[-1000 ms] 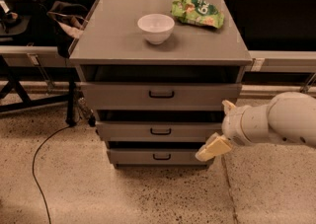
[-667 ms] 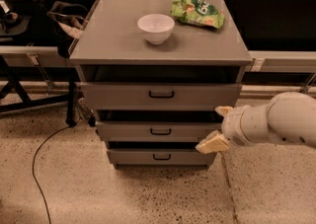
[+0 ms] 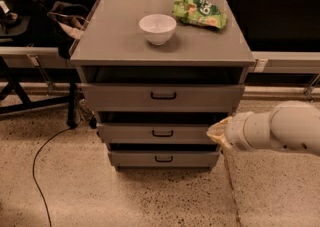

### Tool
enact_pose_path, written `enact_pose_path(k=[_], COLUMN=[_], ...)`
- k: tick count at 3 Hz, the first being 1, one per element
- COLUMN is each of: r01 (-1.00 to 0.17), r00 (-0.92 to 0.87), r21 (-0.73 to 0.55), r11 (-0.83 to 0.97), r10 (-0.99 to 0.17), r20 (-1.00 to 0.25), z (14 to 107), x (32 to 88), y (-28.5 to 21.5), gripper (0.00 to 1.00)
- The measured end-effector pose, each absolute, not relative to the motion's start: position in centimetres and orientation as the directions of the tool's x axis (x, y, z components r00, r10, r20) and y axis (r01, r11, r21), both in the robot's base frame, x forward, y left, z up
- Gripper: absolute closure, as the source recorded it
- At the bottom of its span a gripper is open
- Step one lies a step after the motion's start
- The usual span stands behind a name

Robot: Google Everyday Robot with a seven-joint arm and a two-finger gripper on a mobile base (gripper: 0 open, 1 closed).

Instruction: Open middle drawer

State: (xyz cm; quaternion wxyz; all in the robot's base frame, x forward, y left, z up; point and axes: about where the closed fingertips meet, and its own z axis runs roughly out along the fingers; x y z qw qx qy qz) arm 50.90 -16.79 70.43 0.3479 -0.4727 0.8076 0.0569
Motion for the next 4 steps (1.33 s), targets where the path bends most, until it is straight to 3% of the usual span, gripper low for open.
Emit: enact_pose_path(k=[1,2,4], r01=[-0.773,-0.729,-0.633], r00=[-0.341,-0.369,-0.409], r21=[-0.207,-0.209,-0.273], r11=[0.599,0.652,0.724], r10=[-0.668,-0.632,-0.613], r20=[-0.661,-0.682,-0.676], z=[66.4,62.4,57.6], x=[51.5,52.1,54.3], y=[-17.7,-18.1,-19.0], gripper=[0.95,1.00,1.00])
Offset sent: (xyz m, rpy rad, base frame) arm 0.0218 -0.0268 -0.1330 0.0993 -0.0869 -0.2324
